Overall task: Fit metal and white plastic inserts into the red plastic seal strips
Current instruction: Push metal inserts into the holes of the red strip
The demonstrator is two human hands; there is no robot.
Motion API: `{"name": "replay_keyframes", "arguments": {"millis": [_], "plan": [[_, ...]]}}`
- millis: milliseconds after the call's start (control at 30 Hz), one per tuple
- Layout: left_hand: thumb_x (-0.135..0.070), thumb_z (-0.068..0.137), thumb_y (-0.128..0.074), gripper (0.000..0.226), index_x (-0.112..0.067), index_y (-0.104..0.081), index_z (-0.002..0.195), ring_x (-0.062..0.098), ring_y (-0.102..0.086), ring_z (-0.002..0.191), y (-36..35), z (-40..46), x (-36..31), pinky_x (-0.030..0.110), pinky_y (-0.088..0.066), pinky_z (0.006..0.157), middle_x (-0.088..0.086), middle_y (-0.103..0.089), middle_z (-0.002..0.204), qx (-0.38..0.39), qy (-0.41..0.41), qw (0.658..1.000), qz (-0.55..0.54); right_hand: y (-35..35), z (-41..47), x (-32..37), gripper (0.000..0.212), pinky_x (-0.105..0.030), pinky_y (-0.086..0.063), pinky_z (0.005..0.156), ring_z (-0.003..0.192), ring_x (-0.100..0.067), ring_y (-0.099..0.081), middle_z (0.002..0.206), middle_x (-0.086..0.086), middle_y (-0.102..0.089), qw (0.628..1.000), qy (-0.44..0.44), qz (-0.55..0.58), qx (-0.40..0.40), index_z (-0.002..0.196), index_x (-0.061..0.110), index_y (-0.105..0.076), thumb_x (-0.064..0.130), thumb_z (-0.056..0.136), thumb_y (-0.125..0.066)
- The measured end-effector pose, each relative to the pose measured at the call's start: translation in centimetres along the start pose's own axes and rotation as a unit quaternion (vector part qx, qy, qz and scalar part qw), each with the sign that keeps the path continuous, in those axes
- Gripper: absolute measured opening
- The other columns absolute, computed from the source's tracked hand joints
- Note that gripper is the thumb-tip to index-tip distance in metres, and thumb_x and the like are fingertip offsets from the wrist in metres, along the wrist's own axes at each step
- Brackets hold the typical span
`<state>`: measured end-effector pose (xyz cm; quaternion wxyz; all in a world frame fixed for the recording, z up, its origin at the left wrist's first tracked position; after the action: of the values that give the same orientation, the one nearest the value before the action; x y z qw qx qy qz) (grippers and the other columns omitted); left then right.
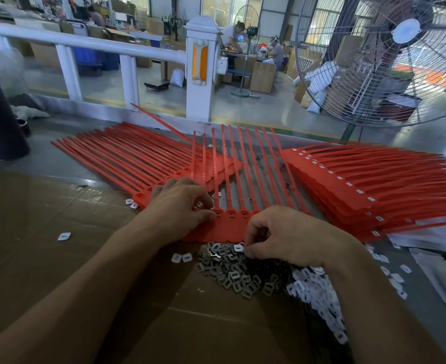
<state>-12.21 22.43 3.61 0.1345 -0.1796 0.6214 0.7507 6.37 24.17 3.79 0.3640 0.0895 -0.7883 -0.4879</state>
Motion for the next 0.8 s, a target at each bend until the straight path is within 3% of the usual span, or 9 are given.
{"name": "replay_keyframes", "arguments": {"millis": [133,400,633,800], "plan": [[-0.057,0.086,-0.068,0.024,-0.047,-0.064,0.107,0.012,-0.03,0.133,-0.1,0.1,0.1,0.046,-0.017,0.114,-0.018,-0.048,0.136,0.0,-0.002,1.0,-0.003,0.1,-0.3,0.4,0.008,-0.008,-0.044,0.046,0.064,0.008,-0.066,0.081,0.028,-0.069,1.0,0.009,0.028,0.006,0.086,0.031,-0.072,0.033,0.092,-0.076],[-0.058,0.085,-0.069,0.025,-0.047,-0.065,0.108,0.012,-0.031,0.133,-0.1,0.1,0.1,0.045,-0.018,0.113,-0.018,-0.048,0.137,-0.003,-0.004,1.0,-0.005,0.3,-0.4,0.6,0.007,-0.026,-0.056,0.071,0.07,-0.003,-0.068,0.081,0.01,-0.075,0.995,0.03,0.09,0.003,0.09,0.032,-0.073,0.027,0.091,-0.078],[-0.058,0.086,-0.068,0.027,-0.046,-0.065,0.11,0.012,-0.031,0.134,0.0,0.0,-0.1,0.045,-0.018,0.115,-0.017,-0.047,0.14,0.0,-0.003,1.0,-0.002,1.0,-0.6,0.3,0.015,-0.019,-0.048,0.062,0.064,0.003,-0.062,0.077,0.019,-0.071,0.995,0.035,0.09,-0.016,0.092,0.039,-0.077,0.027,0.098,-0.07],[-0.058,0.086,-0.068,0.028,-0.046,-0.065,0.111,0.013,-0.03,0.135,0.0,0.0,-0.1,0.046,-0.017,0.116,-0.017,-0.046,0.14,0.006,-0.001,1.0,-0.003,2.3,-0.3,-1.1,0.021,-0.021,-0.053,0.06,0.057,-0.01,-0.067,0.071,0.003,-0.072,0.984,-0.001,0.146,-0.101,0.094,0.032,-0.078,0.013,0.099,-0.068]]}}
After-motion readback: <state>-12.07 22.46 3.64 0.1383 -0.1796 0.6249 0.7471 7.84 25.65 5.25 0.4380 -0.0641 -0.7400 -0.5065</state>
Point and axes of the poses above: each hand's wrist, its own z-axis towards the middle knuckle, its own y-axis out of the back of the hand, x = y × z, the point moved 9 cm from there along z, towards the middle knuckle
